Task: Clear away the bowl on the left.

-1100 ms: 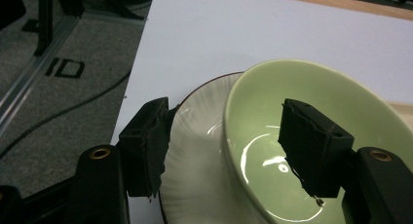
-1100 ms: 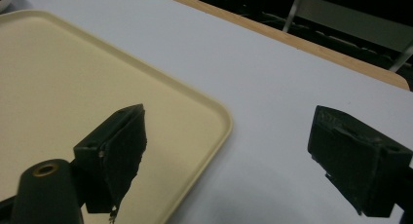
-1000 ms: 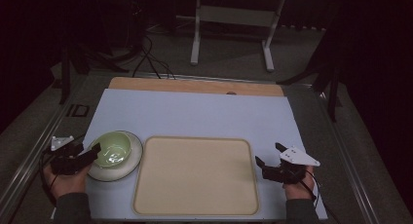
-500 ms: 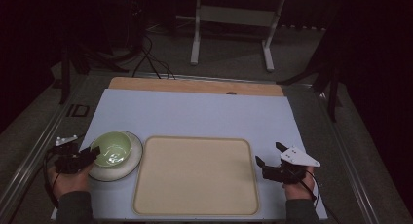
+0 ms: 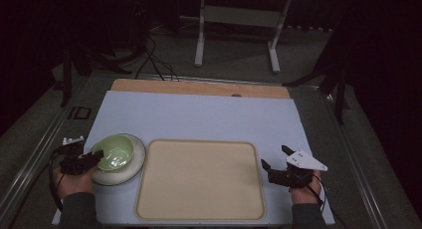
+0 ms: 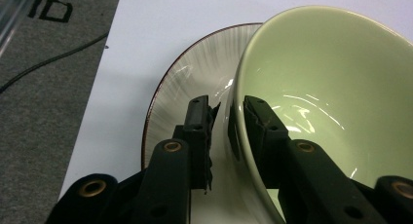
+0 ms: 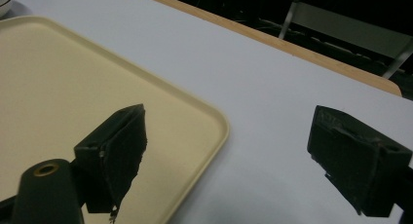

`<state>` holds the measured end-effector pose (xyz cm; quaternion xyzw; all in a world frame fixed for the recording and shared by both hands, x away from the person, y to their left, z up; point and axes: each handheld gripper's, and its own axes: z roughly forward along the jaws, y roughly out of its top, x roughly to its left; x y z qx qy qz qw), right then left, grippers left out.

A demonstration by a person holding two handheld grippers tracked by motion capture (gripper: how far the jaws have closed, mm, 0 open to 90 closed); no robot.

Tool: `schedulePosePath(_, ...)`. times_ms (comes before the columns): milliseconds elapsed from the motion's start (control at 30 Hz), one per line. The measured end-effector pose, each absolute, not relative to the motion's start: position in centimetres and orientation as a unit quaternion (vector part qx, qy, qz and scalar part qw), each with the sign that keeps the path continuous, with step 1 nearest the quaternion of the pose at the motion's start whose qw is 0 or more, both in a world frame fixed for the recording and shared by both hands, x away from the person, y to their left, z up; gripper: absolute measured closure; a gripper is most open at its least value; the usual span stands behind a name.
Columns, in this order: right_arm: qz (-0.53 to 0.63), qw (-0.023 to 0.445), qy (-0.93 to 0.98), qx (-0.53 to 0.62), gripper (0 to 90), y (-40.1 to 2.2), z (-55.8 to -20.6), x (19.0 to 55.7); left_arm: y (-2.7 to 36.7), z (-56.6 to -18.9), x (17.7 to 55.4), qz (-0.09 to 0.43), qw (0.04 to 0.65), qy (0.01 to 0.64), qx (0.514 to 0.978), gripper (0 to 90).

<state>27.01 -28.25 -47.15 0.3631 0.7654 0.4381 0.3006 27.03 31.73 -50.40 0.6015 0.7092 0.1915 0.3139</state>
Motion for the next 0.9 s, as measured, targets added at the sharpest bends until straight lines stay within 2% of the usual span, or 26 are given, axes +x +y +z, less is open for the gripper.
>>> schedulePosePath(400,0.437,0.305,0.767,0.358,13.9,-28.12,-47.06,26.94,32.31,-50.51,27.54,0.161,0.329,0.719,0.591,81.4)
schedulePosePath(900,0.437,0.307,0.767,0.356,14.1,-28.2,-47.0,26.9,32.5,-50.5,27.59,0.151,0.333,0.724,0.586,82.8)
